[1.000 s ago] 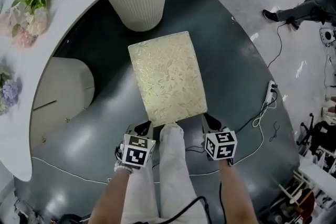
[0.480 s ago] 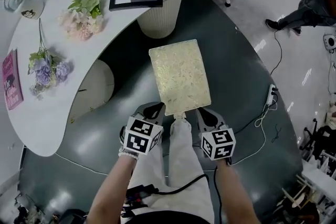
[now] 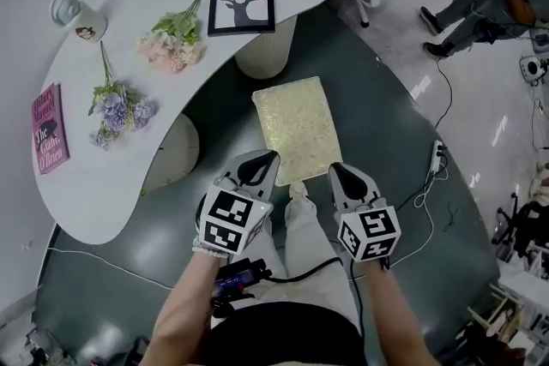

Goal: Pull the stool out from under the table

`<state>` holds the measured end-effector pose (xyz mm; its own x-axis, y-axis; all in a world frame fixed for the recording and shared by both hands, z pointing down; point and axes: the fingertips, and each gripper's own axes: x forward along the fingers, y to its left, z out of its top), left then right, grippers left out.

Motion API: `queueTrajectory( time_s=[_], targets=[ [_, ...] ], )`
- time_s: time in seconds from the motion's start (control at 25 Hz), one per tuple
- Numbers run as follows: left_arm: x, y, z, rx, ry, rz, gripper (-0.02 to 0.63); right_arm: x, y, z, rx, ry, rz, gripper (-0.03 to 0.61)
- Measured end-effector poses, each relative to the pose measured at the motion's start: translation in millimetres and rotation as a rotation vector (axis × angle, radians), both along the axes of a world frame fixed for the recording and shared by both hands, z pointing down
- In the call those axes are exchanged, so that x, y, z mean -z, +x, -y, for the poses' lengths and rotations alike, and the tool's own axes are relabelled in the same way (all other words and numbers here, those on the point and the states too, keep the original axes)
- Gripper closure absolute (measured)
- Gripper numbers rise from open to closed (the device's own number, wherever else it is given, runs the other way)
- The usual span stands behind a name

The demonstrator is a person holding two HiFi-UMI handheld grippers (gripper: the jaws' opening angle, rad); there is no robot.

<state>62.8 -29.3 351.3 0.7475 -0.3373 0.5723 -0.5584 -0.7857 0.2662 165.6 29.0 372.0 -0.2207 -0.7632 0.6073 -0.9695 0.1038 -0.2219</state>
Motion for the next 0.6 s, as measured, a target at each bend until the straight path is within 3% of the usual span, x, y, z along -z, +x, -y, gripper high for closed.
queueTrajectory(
  time_s=[0.6],
  targets=[
    [142.1,-43.2,23.8,0.098,0.209,-0.139,0.598,136.5,-34.9,15.2,0.094,0.232,-0.066,0.534]
  ],
)
